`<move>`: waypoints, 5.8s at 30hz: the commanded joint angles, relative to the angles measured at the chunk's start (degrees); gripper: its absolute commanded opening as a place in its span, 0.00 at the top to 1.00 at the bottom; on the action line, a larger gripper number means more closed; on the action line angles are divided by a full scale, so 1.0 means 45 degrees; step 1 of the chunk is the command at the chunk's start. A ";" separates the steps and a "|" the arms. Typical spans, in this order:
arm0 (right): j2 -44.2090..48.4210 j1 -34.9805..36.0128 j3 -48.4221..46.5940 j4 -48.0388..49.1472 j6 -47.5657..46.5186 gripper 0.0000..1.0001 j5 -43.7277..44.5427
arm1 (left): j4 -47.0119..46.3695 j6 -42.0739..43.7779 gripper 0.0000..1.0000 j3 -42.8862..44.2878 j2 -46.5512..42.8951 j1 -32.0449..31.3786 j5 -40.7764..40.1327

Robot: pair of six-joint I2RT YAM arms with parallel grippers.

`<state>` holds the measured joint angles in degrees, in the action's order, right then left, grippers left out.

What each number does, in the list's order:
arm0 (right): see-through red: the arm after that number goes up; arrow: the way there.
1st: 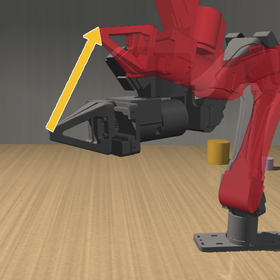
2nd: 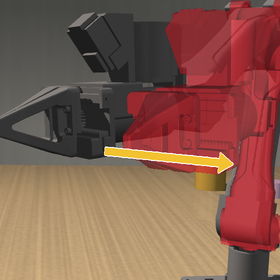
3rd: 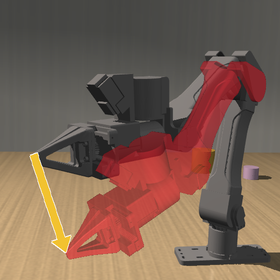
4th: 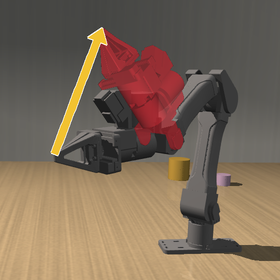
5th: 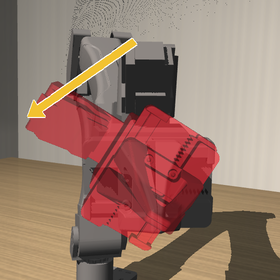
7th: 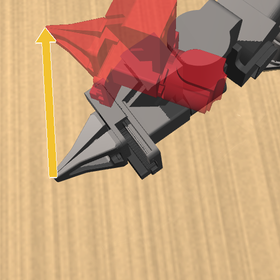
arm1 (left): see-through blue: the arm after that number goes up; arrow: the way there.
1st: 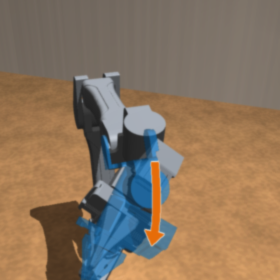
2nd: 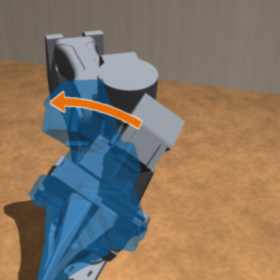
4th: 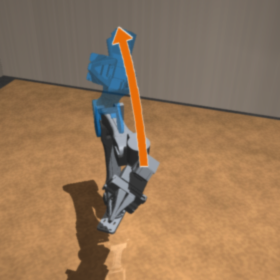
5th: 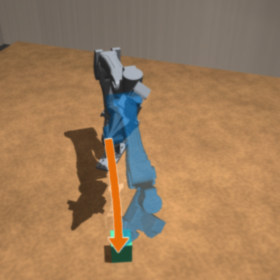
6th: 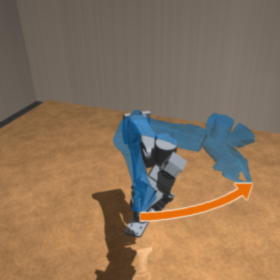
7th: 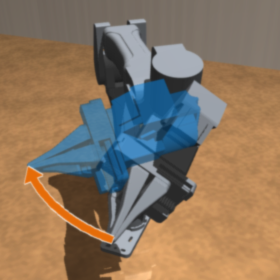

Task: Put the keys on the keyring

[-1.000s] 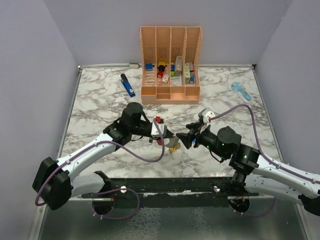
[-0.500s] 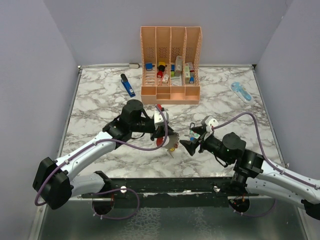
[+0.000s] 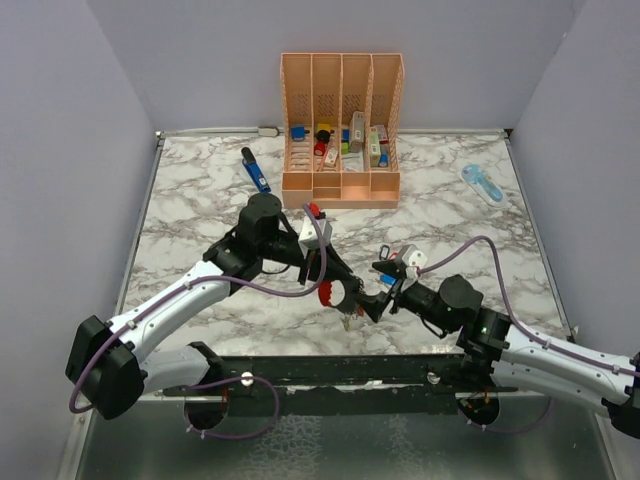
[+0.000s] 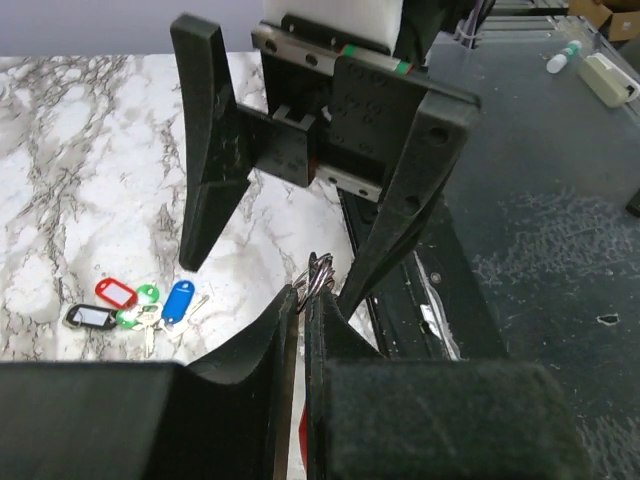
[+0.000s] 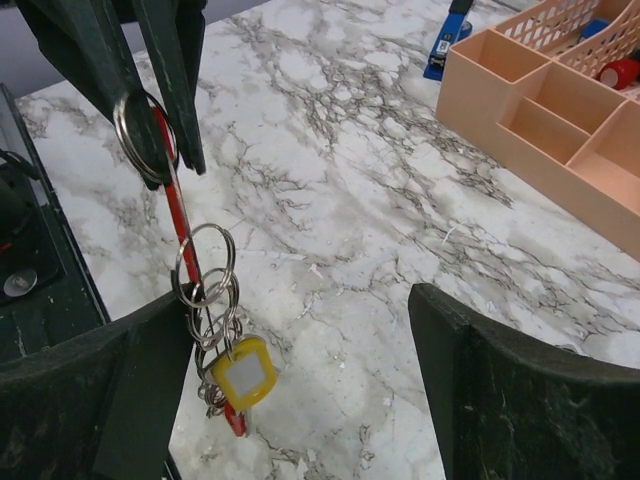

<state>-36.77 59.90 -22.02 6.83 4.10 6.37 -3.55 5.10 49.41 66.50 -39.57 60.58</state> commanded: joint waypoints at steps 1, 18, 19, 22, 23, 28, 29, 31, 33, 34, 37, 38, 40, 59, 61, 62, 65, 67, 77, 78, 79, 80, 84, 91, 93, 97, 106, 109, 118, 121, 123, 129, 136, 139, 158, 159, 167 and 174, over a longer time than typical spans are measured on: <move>-0.0301 0.0019 0.0778 0.2817 0.0118 0.18 -0.0534 | -0.1047 -0.0725 1.00 0.0493 -0.0131 0.0232 0.1644; -0.2765 0.0016 0.1511 0.7316 0.0428 0.56 -0.1202 | -0.2536 -0.1236 1.00 0.0105 0.0414 0.0317 0.1524; -0.2900 0.0025 0.1473 0.7472 0.0409 0.56 -0.1235 | -0.2522 -0.1254 1.00 0.0079 0.0417 0.0317 0.1520; -0.3280 0.0012 0.1437 0.7962 0.0279 0.58 -0.1293 | -0.2573 -0.1479 1.00 0.0094 0.0528 0.0317 0.1456; -0.3399 0.0010 0.1454 0.8107 0.0237 0.61 -0.1298 | -0.2587 -0.1561 1.00 0.0100 0.0566 0.0317 0.1401; -0.3882 -0.0017 0.1456 0.8666 0.0307 0.80 -0.1410 | -0.2978 -0.1991 1.00 0.0029 0.0632 0.0317 0.1119; -0.3930 -0.0018 0.1471 0.8822 0.0345 0.82 -0.1403 | -0.2965 -0.1998 0.99 0.0003 0.0632 0.0322 0.1110; -0.4022 -0.0021 0.1513 0.9064 0.0359 0.89 -0.1401 | -0.2930 -0.1999 0.97 -0.0030 0.0632 0.0317 0.1109; -0.4086 -0.0015 0.1496 0.9195 0.0340 0.92 -0.1387 | -0.2885 -0.2050 0.95 -0.0061 0.0669 0.0317 0.1126; -0.4124 -0.0011 0.1495 0.9272 0.0339 0.92 -0.1395 | -0.2895 -0.2086 0.94 -0.0076 0.0705 0.0317 0.1133; -0.4275 -0.0045 0.1502 0.9585 0.0339 0.93 -0.1411 | -0.2902 -0.2138 0.90 -0.0132 0.0775 0.0317 0.1187; -0.4302 -0.0041 0.1513 0.9689 0.0354 0.94 -0.1425 | -0.2912 -0.2117 0.90 -0.0182 0.0787 0.0317 0.1202; -0.4357 -0.0060 0.1563 0.9907 0.0393 0.94 -0.1454 | -0.2869 -0.2119 0.90 -0.0231 0.0826 0.0317 0.1202; -0.4035 -0.0076 0.1683 1.0567 0.0436 0.95 -0.1971 | -0.1365 0.0028 0.88 -0.0692 0.0993 0.0308 0.1495; -0.3955 -0.0086 0.1634 1.0443 0.0431 0.95 -0.1998 | -0.1396 0.0137 0.90 -0.0706 0.1001 0.0298 0.1517; -0.3925 -0.0088 0.1615 1.0363 0.0436 0.95 -0.2028 | -0.1459 0.0150 0.90 -0.0716 0.1003 0.0298 0.1528; -0.3959 -0.0082 0.1540 1.0190 0.0518 0.95 -0.2153 | -0.1755 0.0025 0.96 -0.0706 0.1004 0.0298 0.1575; -0.4022 -0.0084 0.1520 1.0156 0.0568 0.96 -0.2144 | -0.2008 -0.0130 1.00 -0.0723 0.0994 0.0298 0.1658; -0.3716 -0.0087 0.1269 0.8872 0.0865 0.89 -0.1170 | -0.2351 -0.0686 1.00 -0.0559 0.0886 0.0298 0.1538; -0.3604 -0.0088 0.1240 0.8599 0.0969 0.86 -0.0997 | -0.2255 -0.0685 1.00 -0.0519 0.0877 0.0298 0.1421; -0.3471 -0.0098 0.1209 0.8348 0.1031 0.84 -0.0841 | -0.2182 -0.0661 1.00 -0.0480 0.0868 0.0303 0.1314; -0.3339 -0.0099 0.1162 0.8045 0.1082 0.81 -0.0687 | -0.2104 -0.0643 1.00 -0.0456 0.0852 0.0313 0.1264; -0.2781 -0.0089 0.1091 0.7003 0.1231 0.71 -0.0014 | -0.1394 0.0109 1.00 -0.0481 0.0780 0.0317 0.0419; -0.2030 -0.0099 0.0945 0.5134 0.1764 0.56 0.1000 | 0.0628 0.2282 1.00 -0.0135 0.0765 0.0335 -0.2045; -0.1902 -0.0093 0.0886 0.4659 0.1954 0.53 0.1374 | 0.0957 0.2552 1.00 -0.0060 0.0769 0.0337 -0.2708; -0.1734 -0.0093 0.0522 0.3496 0.2379 0.43 0.2364 | 0.1276 0.2732 1.00 0.0070 0.0750 0.0337 -0.3816; -0.1864 -0.0090 -0.0083 0.2775 0.2018 0.42 0.1638 | 0.1191 0.2196 1.00 0.0143 0.0824 0.0337 -0.4784; -0.2726 -0.0091 -0.0435 0.2901 0.1702 0.42 0.1126 | 0.1145 0.2118 1.00 0.0178 0.0813 0.0337 -0.4796; -0.4591 -0.0101 -0.1298 0.3345 0.0759 0.37 0.1575 | 0.1388 0.2145 1.00 0.0190 0.0616 0.0337 -0.4091; -0.4435 -0.0093 -0.1172 0.3614 0.0782 0.37 0.2117 | 0.1576 0.2241 1.00 0.0170 0.0538 0.0337 -0.3930; -0.4204 -0.0089 -0.1011 0.3793 0.0820 0.38 0.2468 | 0.1661 0.2258 1.00 0.0110 0.0486 0.0337 -0.3834; -0.3883 -0.0101 -0.0890 0.3636 0.0956 0.40 0.3477 | 0.1791 0.2202 1.00 0.0164 0.0418 0.0337 -0.3389; -0.3674 -0.0095 -0.0849 0.3306 0.1020 0.39 0.3880 | 0.1830 0.2101 1.00 0.0179 0.0418 0.0337 -0.3423; -0.3460 -0.0098 -0.0834 0.2934 0.1086 0.39 0.3992 | 0.1806 0.2103 1.00 0.0181 0.0423 0.0337 -0.3437; -0.1647 -0.0106 -0.0813 -0.0150 0.3279 0.43 0.5754 | 0.0126 0.3711 1.00 -0.1126 -0.0148 0.0395 -0.2241; -0.1578 -0.0105 -0.0737 -0.0114 0.3390 0.43 0.5721 | 0.0059 0.3786 1.00 -0.1210 -0.0193 0.0395 -0.2086; -0.1566 -0.0251 -0.0939 -0.1579 0.4524 0.47 0.6096 | -0.0863 0.3341 1.00 -0.1635 -0.0339 0.0549 -0.0851; -0.2490 -0.1111 -0.2093 -0.3699 0.6418 0.48 0.5413 | -0.2180 0.2679 1.00 -0.2356 -0.0513 0.0891 -0.1723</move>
<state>-46.09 57.34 -26.94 -2.98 26.85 32.14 -6.50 19.22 40.58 66.08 -36.86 53.04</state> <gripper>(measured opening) 0.521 0.010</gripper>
